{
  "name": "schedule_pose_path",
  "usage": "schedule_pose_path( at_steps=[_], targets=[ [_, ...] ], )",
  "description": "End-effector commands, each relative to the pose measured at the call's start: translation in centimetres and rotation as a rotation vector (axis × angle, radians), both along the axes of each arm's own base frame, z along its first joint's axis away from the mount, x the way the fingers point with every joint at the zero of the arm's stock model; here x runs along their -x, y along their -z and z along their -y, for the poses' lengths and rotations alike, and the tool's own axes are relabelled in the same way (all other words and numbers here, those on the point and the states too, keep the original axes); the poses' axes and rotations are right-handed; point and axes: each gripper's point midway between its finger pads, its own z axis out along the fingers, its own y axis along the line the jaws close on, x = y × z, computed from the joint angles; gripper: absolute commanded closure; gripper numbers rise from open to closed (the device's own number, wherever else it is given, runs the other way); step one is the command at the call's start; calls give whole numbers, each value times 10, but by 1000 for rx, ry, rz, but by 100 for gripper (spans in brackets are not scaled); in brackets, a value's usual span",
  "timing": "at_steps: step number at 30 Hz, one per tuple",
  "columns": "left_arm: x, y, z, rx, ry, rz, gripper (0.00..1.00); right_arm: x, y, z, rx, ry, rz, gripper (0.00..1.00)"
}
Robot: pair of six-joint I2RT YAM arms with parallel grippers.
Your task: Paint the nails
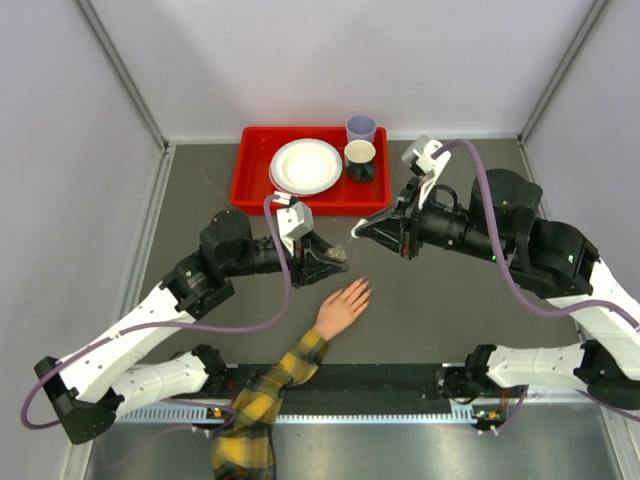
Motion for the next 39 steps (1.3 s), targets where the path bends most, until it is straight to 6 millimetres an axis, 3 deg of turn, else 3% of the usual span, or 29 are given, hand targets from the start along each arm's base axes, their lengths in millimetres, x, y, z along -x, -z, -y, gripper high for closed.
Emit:
schedule_pose_path(
  at_steps=[1,5,8,9,11,12,13,14,15,17,18,22,23,26,29,39],
  targets=[
    [-7,-4,-1,16,-36,53,100,-6,-20,11,-71,58,44,100],
    [-13,-3,-5,14,-76,70,100,-25,-13,28,-60,202,49,100],
    [-24,-5,-13,25,-162,95,100,-36,4,41,-41,294,42,100],
    [-31,-5,-19,30,-217,107,100,-39,21,41,-13,311,25,100],
    [-39,-8,-25,47,-275,127,100,-42,30,48,-28,342,10,100],
    [-40,-7,-28,49,-297,136,100,-46,51,47,5,356,-12,100],
    [-46,-7,-32,54,-337,140,100,-49,59,50,10,372,-18,100],
    [-48,-10,-33,68,-350,151,100,-50,64,50,-3,379,-28,100],
    [-49,-10,-35,74,-362,155,100,-51,83,50,21,384,-45,100],
    [-53,-17,-39,104,-396,170,100,-54,94,48,1,386,-56,100],
    [-54,-14,-40,103,-407,168,100,-53,116,49,27,386,-71,100],
    [-60,-11,-43,113,-444,173,100,-56,155,43,15,376,-95,100],
    [-61,-9,-43,108,-445,174,100,-56,176,43,38,378,-112,100],
    [-65,-3,-41,91,-452,169,100,-58,187,39,21,377,-112,100],
    [-70,1,-39,80,-463,174,100,-59,215,35,57,372,-144,100],
    [-80,9,-32,65,-476,178,100,-61,261,27,101,362,-190,100]
  ],
)
